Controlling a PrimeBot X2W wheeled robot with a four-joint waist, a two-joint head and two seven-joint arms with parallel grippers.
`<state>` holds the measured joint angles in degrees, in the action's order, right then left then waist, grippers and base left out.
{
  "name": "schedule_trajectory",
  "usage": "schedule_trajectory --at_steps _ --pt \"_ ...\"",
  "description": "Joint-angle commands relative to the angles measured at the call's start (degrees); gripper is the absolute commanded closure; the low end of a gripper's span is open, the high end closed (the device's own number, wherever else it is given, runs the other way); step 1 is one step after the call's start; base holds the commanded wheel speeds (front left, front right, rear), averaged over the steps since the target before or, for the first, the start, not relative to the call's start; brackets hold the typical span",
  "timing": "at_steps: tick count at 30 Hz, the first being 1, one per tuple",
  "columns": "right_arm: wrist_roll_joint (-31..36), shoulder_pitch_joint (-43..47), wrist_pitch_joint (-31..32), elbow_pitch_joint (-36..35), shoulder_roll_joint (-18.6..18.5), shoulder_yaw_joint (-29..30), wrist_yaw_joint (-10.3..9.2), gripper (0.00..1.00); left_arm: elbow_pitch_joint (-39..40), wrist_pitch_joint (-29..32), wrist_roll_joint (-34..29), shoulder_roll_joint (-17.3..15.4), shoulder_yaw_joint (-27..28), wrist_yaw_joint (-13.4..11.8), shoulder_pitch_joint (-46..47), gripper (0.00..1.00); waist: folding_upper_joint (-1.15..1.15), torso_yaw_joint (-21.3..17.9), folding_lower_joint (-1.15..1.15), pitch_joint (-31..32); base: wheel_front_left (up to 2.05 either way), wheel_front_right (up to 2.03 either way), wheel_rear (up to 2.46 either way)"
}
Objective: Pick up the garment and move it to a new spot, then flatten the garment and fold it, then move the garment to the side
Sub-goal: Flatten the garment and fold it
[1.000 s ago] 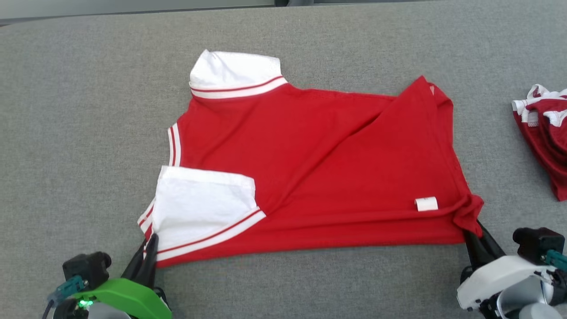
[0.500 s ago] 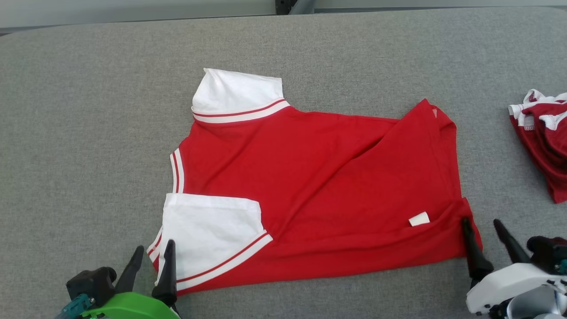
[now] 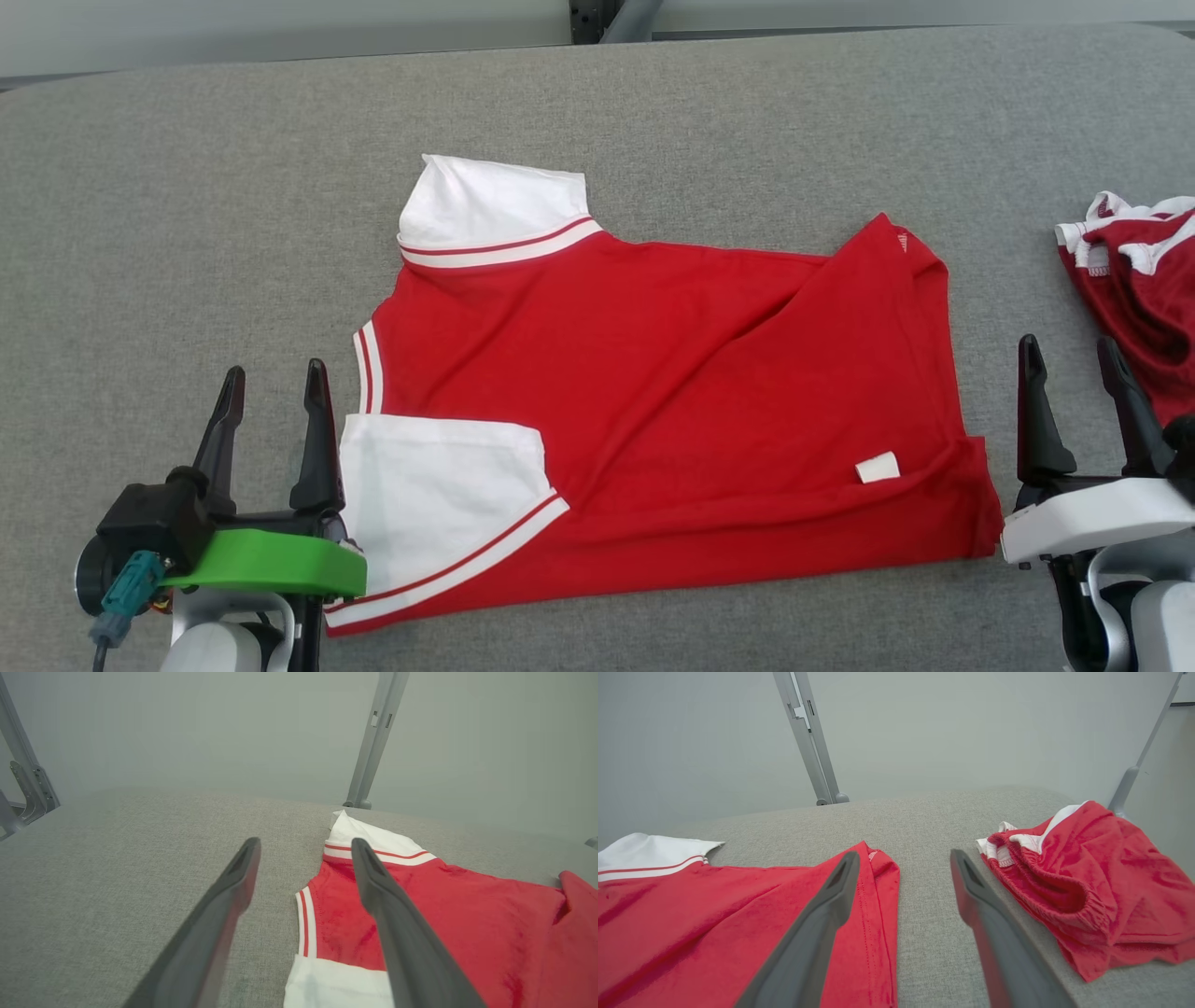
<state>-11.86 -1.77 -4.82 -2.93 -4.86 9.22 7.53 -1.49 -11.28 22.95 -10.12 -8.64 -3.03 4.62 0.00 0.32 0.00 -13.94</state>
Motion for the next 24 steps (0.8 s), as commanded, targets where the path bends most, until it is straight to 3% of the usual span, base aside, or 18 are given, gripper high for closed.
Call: schedule_trajectory --at_steps 1,12,18,24 --pt "0.6 -0.6 -0.1 0.0 0.1 -0.2 -0.09 0.0 -0.5 -0.4 -0.3 -0.6 0.3 -0.2 0.9 0.0 0.0 -0.1 0.0 0.1 0.0 0.0 0.0" --pt "-0.4 -1.1 -0.3 0.9 0.6 -1.2 -0.09 0.0 -0.9 0.4 -1.0 -1.4 -1.6 1.3 5.4 0.0 0.0 -0.5 0.0 -0.9 0.0 0.0 0.0" --pt "-0.3 -3.3 -0.1 -0.1 0.6 -2.0 -0.09 0.0 -2.4 4.6 -2.1 -2.4 -5.2 5.6 18.4 0.0 0.0 -1.4 0.0 -4.2 0.0 0.0 0.0" --pt "-0.7 -6.4 -0.6 0.5 0.6 -4.2 -0.09 0.0 -12.1 10.7 -1.3 -2.9 -8.3 8.8 32.3 0.0 0.0 -4.0 0.0 -8.3 0.0 0.0 0.0"
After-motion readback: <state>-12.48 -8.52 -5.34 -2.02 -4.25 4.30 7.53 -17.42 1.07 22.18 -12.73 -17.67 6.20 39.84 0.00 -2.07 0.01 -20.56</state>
